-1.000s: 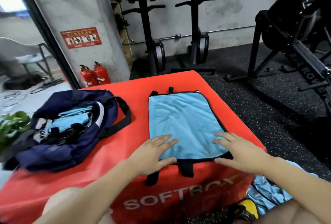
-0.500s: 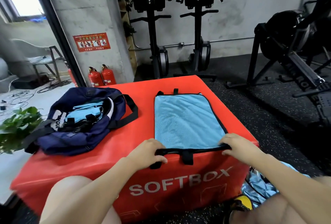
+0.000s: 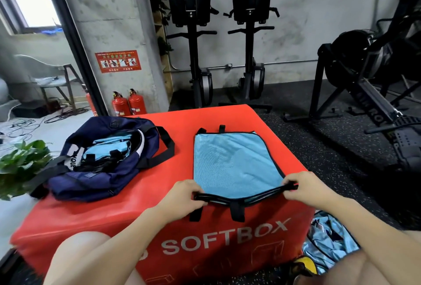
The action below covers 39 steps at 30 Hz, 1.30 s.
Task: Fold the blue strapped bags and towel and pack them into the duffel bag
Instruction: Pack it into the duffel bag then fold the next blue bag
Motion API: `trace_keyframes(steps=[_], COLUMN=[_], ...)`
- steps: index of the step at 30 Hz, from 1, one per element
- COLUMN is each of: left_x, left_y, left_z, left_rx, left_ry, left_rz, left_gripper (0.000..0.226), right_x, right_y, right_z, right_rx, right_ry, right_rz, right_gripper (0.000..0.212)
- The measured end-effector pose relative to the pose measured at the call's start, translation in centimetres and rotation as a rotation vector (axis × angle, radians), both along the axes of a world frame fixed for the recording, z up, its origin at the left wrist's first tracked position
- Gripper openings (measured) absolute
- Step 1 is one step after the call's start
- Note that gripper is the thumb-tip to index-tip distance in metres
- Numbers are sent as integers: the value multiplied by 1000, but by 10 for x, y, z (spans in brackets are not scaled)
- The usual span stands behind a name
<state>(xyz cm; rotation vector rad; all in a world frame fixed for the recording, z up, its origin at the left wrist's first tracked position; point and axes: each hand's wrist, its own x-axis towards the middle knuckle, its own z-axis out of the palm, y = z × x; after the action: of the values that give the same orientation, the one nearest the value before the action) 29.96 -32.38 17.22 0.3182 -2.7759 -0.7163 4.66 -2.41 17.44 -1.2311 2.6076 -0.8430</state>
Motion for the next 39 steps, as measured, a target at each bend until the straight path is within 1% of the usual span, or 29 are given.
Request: trace_keyframes(steps=[2,4,6,8,10,12,14,19,21,23,25,27,28,29,32,33,35,37,39], left_x=[1,2,0,-2,-11,-23,-38,-90,-111,-130,-143,-156,-160,-163,-169,-169,-168,-165,-162], left_y=[-1,-3,-7,-8,-13,-22,-33,-59,-72,-84,-91,-97,-99,-101,-104,-104,-104,-105,-103], left_z=[10,21,28,35,37,34,32,25,19,12,5,-5,-11,-16,-25,-24,-22,-21,-19], left_rx=[119,302,511,640,672,651,611,435,441,443,428,417,400,365,275,261,241,195,96], left_ry=[60,90,131,181,237,286,322,336,319,297,278,243,207,163,81,77,58,52,65], left_rz=[65,112,93,85,126,178,222,327,339,361,379,396,413,433,482,490,505,513,500], left_gripper=[11,13,16,19,21,24,19,16,6,9,13,16,17,18,20,21,24,33,40], right_x=[0,-2,-9,-15,-23,-32,-40,-75,-92,-108,-119,-129,-132,-133,-135,-133,-130,-125,-120], right_y=[-2,-5,-10,-14,-22,-33,-46,-84,-96,-107,-116,-121,-123,-124,-130,-131,-132,-135,-140], right_z=[12,24,36,44,48,47,46,35,27,16,5,-6,-11,-16,-26,-26,-23,-19,-19], right_rx=[-75,-161,-195,-197,-226,-279,-328,-385,-408,-408,-387,-312,-242,-162,39,63,90,120,136], right_ry=[-167,-364,-484,-556,-611,-636,-637,-543,-478,-402,-340,-260,-196,-134,-40,-33,-24,23,170], right_rz=[1,48,86,116,115,88,64,0,-76,-140,-189,-236,-247,-245,-238,-237,-248,-270,-283], right_gripper=[13,15,11,9,13,12,9,7,9,17,32,47,51,49,22,17,15,24,38])
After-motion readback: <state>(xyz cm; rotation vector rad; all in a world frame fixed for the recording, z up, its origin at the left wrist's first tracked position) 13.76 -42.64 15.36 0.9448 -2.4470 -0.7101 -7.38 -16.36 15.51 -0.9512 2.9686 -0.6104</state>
